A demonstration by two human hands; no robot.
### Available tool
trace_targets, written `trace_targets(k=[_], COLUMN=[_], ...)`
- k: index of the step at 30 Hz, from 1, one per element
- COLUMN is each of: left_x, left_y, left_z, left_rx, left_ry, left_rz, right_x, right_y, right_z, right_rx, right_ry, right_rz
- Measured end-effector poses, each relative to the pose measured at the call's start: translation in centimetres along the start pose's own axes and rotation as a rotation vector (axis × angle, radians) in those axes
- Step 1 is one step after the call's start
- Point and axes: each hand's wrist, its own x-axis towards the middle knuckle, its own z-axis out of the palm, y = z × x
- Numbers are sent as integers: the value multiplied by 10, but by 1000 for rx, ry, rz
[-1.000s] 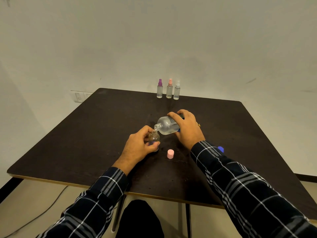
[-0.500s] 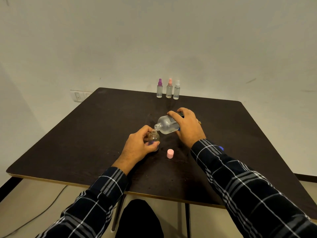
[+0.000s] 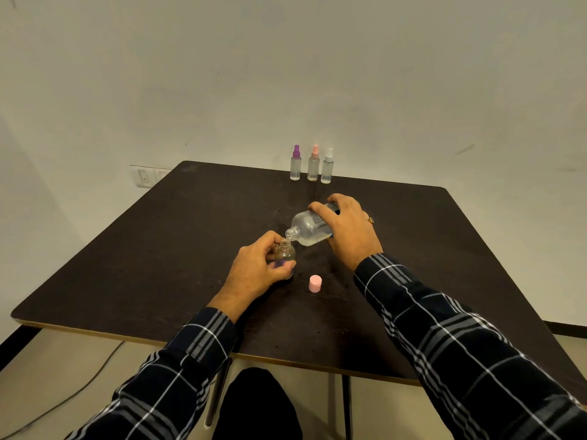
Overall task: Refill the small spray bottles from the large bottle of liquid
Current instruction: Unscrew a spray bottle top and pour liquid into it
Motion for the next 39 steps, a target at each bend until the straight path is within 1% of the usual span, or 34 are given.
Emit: trace_targets(k=[39], left_x=[-1], left_y=[1], left_z=[0], left_rx=[-3], left_ry=[4], left_rz=[-11], right_x=[1], right_y=[-4], right_z=[-7], right_rx=[-44], right_ry=[-1], right_rz=[-24])
